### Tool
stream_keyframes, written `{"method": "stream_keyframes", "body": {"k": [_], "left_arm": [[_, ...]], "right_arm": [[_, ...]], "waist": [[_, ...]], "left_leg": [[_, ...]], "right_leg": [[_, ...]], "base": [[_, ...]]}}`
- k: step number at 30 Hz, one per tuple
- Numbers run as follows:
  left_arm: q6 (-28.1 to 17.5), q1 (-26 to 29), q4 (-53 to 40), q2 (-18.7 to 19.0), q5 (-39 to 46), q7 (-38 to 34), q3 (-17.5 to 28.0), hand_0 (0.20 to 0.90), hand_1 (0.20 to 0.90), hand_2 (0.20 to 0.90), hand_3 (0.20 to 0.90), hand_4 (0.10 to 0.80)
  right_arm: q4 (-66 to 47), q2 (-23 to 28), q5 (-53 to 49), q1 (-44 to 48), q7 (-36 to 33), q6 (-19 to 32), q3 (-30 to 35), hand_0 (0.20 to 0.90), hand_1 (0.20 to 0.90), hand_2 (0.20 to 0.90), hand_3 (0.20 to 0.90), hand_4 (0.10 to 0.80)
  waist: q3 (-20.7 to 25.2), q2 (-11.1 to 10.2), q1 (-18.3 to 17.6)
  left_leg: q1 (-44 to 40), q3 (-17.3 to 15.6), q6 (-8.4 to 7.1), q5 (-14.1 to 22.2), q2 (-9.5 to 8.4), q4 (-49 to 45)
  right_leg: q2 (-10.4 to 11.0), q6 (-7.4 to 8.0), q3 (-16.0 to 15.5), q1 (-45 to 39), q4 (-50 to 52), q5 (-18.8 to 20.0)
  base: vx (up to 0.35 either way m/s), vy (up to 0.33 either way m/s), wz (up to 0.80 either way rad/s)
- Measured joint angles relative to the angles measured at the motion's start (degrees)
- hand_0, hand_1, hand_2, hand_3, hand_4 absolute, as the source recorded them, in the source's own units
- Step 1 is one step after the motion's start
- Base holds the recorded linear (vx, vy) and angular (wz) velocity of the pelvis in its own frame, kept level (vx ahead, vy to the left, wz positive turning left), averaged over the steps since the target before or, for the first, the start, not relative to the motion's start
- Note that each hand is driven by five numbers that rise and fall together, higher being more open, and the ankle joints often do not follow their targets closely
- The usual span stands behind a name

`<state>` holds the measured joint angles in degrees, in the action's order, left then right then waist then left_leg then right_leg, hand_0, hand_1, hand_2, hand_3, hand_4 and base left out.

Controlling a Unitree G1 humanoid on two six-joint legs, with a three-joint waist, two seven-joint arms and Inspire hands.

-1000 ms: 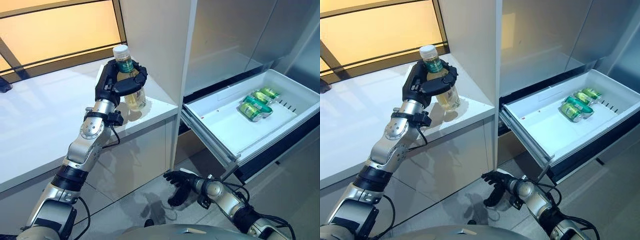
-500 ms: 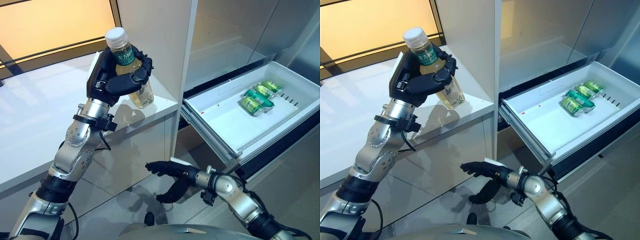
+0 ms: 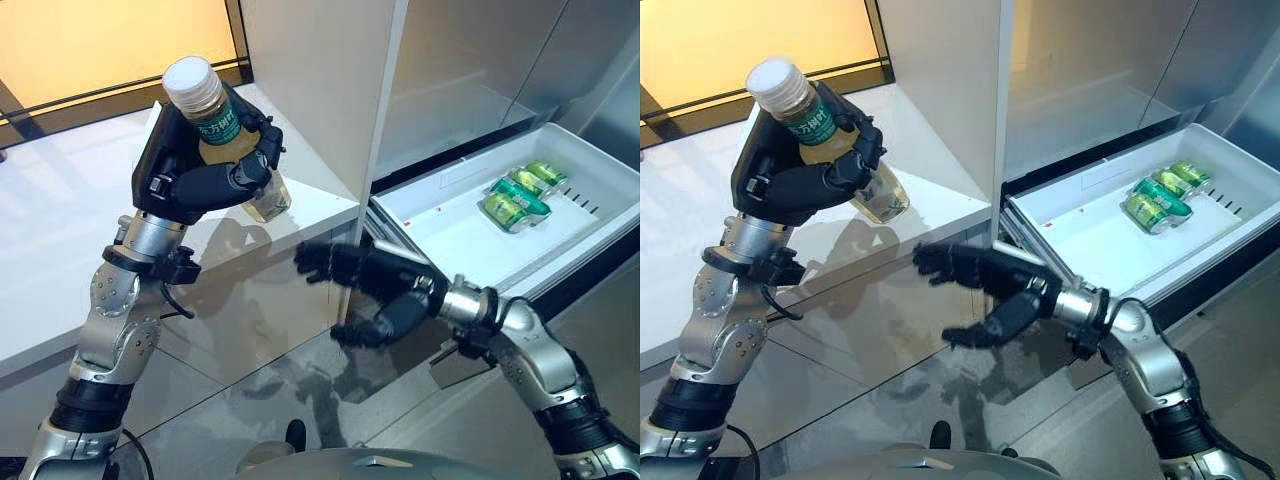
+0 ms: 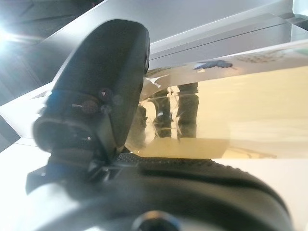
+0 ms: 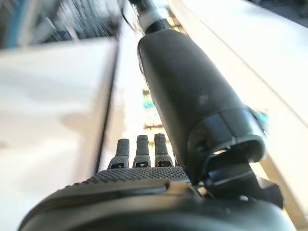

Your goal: Put drinks into fridge and close the fridge

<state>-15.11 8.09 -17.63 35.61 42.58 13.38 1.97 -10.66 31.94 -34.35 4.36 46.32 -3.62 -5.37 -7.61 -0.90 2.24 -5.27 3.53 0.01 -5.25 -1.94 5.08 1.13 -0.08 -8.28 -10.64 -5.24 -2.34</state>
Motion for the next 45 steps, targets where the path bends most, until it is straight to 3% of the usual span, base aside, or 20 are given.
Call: {"method": "stream_keyframes", "body": {"k": [5, 7, 12, 22, 35, 45], "left_arm": [[-0.1, -2.6, 0.0, 0.3, 0.0, 2.7, 3.6, 0.300, 0.300, 0.300, 0.200, 0.100], [-0.1, -2.6, 0.0, 0.4, 0.0, 3.7, 3.6, 0.300, 0.300, 0.300, 0.200, 0.100], [0.3, -2.4, 0.0, 0.5, 0.1, 5.1, 1.8, 0.300, 0.300, 0.300, 0.200, 0.100], [4.2, -0.6, 0.3, 1.2, 0.2, 6.0, -7.0, 0.300, 0.300, 0.300, 0.200, 0.100], [6.5, 4.3, 0.4, 1.2, 0.3, 7.6, -10.3, 0.300, 0.300, 0.300, 0.200, 0.100], [9.0, 4.5, 0.4, 1.3, 0.3, 7.8, -13.5, 0.300, 0.300, 0.300, 0.200, 0.100]], "right_arm": [[0.0, 0.2, 0.1, -0.2, -8.9, 2.2, 7.3, 0.900, 0.900, 0.900, 0.900, 0.800], [0.0, 0.2, 0.1, -0.1, -9.8, 2.4, 7.4, 0.900, 0.900, 0.900, 0.900, 0.800], [0.0, 0.7, 0.2, 1.8, -11.2, 1.8, 4.0, 0.900, 0.900, 0.900, 0.900, 0.800], [0.2, 1.0, 0.2, 10.2, -15.0, -0.6, -5.2, 0.900, 0.900, 0.900, 0.900, 0.800], [3.6, 0.5, -1.8, 14.5, -17.3, -7.2, -12.4, 0.900, 0.900, 0.900, 0.900, 0.800], [3.7, -0.1, -1.8, 19.1, -18.7, -7.7, -15.8, 0.900, 0.900, 0.900, 0.900, 0.800]], "waist": [[0.0, 0.0, -0.2], [0.0, 0.0, -0.3], [0.0, 0.0, -0.9], [0.0, 0.0, -0.3], [0.0, 0.0, 0.7], [0.0, 0.0, 0.7]], "left_leg": [[0.2, -0.2, 0.09, 0.1, -0.02, 0.0], [0.2, -0.3, 0.09, 0.1, 0.00, 0.0], [0.1, -0.5, 0.09, 0.1, 0.03, 0.0], [0.0, -0.2, 0.09, 0.1, -0.03, 0.0], [-0.3, 0.2, 0.13, 0.0, -0.07, 0.0], [-0.4, 0.3, 0.18, 0.0, -0.07, 0.0]], "right_leg": [[0.0, 0.03, 0.3, 0.2, 0.0, 0.0], [0.0, 0.03, 0.4, 0.2, 0.0, 0.0], [0.0, 0.03, 0.6, 0.2, 0.0, 0.0], [0.1, 0.11, 0.3, -0.1, 0.0, 0.1], [0.0, 0.12, -0.1, -0.7, 0.0, 0.1], [0.0, 0.12, -0.2, -0.8, 0.0, 0.1]], "base": [[-0.004, 0.001, -0.02], [-0.008, -0.001, -0.04], [0.000, 0.000, 0.00], [0.009, -0.002, 0.02], [0.022, -0.003, 0.01], [0.011, 0.000, 0.00]]}}
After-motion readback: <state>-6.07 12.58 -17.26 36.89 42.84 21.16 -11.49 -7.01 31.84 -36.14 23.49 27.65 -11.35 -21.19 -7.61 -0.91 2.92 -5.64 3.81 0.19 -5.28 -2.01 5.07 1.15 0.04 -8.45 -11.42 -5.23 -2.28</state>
